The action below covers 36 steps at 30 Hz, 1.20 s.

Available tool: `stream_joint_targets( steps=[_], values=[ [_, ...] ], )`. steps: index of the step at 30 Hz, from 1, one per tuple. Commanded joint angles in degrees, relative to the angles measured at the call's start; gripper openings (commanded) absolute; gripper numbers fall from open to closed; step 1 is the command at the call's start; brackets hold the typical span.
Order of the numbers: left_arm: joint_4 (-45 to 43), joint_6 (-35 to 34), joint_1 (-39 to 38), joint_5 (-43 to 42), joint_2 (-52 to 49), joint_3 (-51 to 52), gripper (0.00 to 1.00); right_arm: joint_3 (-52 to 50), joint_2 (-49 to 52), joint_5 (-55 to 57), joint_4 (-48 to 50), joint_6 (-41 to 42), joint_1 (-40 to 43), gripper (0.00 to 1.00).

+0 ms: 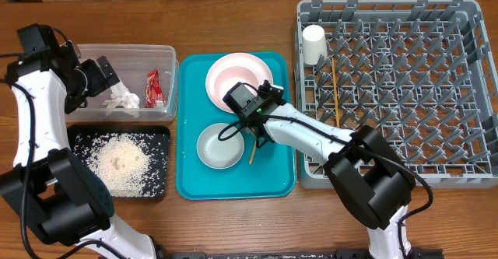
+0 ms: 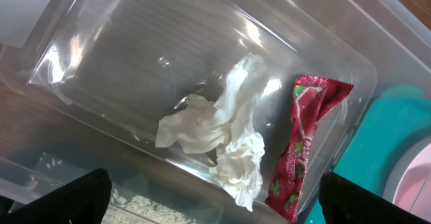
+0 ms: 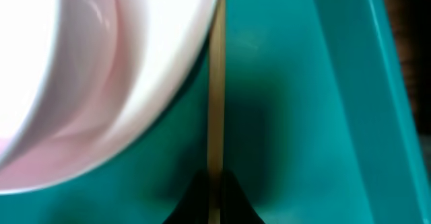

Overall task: Sort waste into correct bins and load items into the dishwasher
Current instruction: 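Carry second chopstick with right gripper over the dish rack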

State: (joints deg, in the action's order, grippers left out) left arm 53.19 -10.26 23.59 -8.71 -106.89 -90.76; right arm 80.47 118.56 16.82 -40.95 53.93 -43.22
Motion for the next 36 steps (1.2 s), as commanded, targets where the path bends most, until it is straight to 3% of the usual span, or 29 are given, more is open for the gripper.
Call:
stream_joint_targets(
  steps=[1,7,12,23,32,36],
  values=[
    [0.11,1.07,-0.70,0.33,1.92,-0.90,1.00,2.64,-4.20,1.75,-2.40,-0.35,0.52,0.04],
    [0.11,1.07,-0.70,0.33,1.92,-0.90,1.00,3.43,-12.33,7.74,-6.05,-1.77,0.59,0.04],
    [0.11,1.07,-0.70,0.33,1.90,-0.90,1.00,3.43,-18.51,9.84,-6.08,-9.97,0.59,0.04],
    [0.11,1.07,-0.72,0.33,1.92,-0.90,1.00,3.41,-22.36,29.75,-7.50,-29.20,0.94,0.04],
    [0.11,1.07,-0.72,0.35,1.92,-0.90,1.00,3.39,-22.34,29.57,-10.19,-37.97,8.52,0.04],
    [0.11,1.07,-0.72,0.33,1.92,-0.90,1.00,3.39,-22.34,18.27,-11.78,-44.92,14.64,0.04]
  ],
)
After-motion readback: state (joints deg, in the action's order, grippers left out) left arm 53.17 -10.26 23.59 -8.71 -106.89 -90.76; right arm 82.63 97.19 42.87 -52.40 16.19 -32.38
